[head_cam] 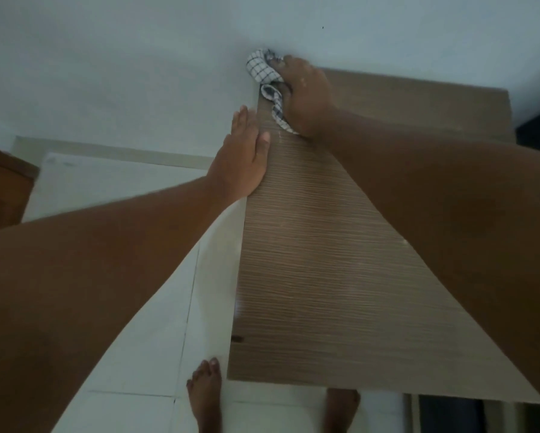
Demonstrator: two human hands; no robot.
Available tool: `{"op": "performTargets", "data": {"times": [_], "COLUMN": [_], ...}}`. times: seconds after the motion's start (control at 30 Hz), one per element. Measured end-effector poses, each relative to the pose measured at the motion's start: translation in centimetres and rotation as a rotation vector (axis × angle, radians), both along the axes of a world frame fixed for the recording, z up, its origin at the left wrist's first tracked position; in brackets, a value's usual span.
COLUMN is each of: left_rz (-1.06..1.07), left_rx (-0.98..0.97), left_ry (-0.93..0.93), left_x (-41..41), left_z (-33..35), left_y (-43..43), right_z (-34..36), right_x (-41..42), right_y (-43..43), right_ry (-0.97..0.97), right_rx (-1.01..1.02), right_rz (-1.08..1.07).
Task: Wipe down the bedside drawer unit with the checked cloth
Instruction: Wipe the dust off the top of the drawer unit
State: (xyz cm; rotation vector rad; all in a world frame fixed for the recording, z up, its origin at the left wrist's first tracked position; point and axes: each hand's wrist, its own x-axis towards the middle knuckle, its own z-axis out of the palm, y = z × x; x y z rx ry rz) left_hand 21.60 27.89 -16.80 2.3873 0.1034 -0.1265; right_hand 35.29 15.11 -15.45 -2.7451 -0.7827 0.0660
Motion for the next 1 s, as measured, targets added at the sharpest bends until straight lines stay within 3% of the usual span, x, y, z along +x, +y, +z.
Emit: {"op": "performTargets", "data": {"times": [0.33, 0.6, 1.0], "left_rz": [0.038, 0.107, 0.042], "left_rx": [-0.093, -0.181, -0.203], "left_ry": [-0.108, -0.092, -0.084], "left_x": [-0.7, -2.9, -7.9], "left_z": [0.4, 1.2, 2.1], "left_y": [-0.1, -1.2, -2.1], "right_z": [1.3, 1.1, 0.7], "right_x": [-4.1, -10.0, -18.5], "right_y": [-1.5, -3.5, -6.2], "right_ry": [0.056, 0.041, 0.040], "right_rx": [-0.028, 0.052, 0.094], "right_rz": [0.066, 0.129, 0.142]}}
